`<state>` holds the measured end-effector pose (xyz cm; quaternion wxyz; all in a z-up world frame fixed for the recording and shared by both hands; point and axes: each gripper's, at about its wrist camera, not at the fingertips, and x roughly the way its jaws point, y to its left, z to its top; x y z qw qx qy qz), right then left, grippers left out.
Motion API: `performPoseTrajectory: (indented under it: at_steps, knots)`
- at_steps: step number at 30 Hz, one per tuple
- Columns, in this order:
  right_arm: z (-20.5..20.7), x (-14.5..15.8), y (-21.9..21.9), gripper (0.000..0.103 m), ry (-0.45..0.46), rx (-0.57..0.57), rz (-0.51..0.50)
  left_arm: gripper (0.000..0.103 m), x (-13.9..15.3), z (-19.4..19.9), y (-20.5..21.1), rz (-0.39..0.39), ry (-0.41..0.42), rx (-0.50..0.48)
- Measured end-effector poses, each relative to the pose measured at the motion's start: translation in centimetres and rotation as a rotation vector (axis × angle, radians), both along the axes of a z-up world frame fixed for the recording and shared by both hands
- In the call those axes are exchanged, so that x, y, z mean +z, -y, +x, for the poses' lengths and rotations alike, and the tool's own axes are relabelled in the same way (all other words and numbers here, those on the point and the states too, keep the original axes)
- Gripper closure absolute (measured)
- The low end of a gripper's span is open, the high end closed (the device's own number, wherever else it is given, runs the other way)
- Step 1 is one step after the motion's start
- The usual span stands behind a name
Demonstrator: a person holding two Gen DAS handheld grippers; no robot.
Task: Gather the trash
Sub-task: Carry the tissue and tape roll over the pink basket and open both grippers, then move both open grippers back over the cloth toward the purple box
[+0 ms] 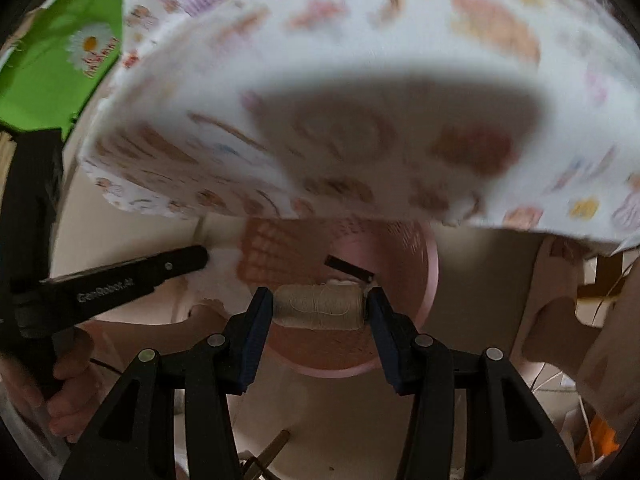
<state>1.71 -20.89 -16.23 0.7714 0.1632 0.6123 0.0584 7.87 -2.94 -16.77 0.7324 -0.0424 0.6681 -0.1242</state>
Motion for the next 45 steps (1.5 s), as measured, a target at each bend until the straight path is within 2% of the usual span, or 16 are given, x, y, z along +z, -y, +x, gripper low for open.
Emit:
performPoseTrajectory:
  at_steps: [3, 6, 8, 11, 13, 14, 15, 17, 22, 25, 28, 31, 33, 38, 42, 45]
  knots:
    - [0.1, -2.3, 0.0, 0.051, -0.063, -0.004, -0.008, 0.100, -2.0, 0.0, -0.3, 0.013, -0.081, 0.029]
    - [0.1, -3.6, -0.4, 0.051, -0.092, 0.020, -0.050, 0.100, -3.1, 0.1, -1.2, -0.026, -0.153, 0.070]
    - [0.2, -4.1, -0.9, 0.051, -0.099, 0.048, -0.075, 0.100, -3.2, 0.0, -1.5, -0.025, -0.160, 0.080]
    - [0.2, -4.7, -1.4, 0.051, -0.115, 0.069, -0.054, 0.098, -2.7, 0.0, -1.1, -0.013, -0.147, 0.068]
    - [0.3, -4.9, -1.3, 0.047, -0.128, 0.060, -0.057, 0.082, -2.5, 0.1, -1.1, -0.018, -0.155, 0.072]
    - [0.2, -4.9, -1.2, 0.044, -0.129, 0.053, -0.061, 0.068, -2.3, 0.2, -1.3, -0.022, -0.155, 0.078]
    - [0.2, -4.8, -1.0, 0.037, -0.124, 0.045, -0.069, 0.060, -2.1, 0.4, -1.3, -0.017, -0.151, 0.086]
    - [0.2, -3.9, -1.0, 0.033, -0.108, 0.031, -0.094, 0.055, -1.8, 0.4, -1.3, 0.025, -0.137, 0.091]
    - [0.2, -0.7, -1.2, 0.031, -0.001, 0.049, -0.151, 0.050, 1.2, 0.3, -1.3, 0.087, -0.006, 0.078]
    - [0.0, 2.2, -1.2, 0.031, 0.104, 0.055, -0.217, 0.045, 3.9, 0.0, -1.6, 0.084, 0.100, 0.077]
    - [-0.3, 4.8, -1.0, 0.031, 0.196, 0.058, -0.242, 0.042, 7.0, -0.4, -1.6, 0.107, 0.241, 0.058]
    - [-0.6, 6.7, -1.4, 0.031, 0.267, 0.062, -0.271, 0.038, 9.2, -0.7, -1.7, 0.118, 0.339, 0.047]
    - [-0.8, 8.3, -1.9, 0.030, 0.315, 0.044, -0.307, 0.035, 9.8, -0.6, -1.9, 0.139, 0.372, 0.053]
    - [-1.2, 11.6, -1.2, 0.025, 0.439, -0.002, -0.301, 0.034, 10.8, -0.1, -2.5, 0.149, 0.408, 0.064]
    - [-1.1, 13.2, -0.7, 0.024, 0.488, -0.028, -0.297, 0.032, 12.0, -0.2, -2.7, 0.154, 0.457, 0.066]
    - [-0.9, 14.2, 0.2, 0.023, 0.514, -0.036, -0.318, 0.032, 12.8, -0.3, -2.0, 0.185, 0.458, 0.062]
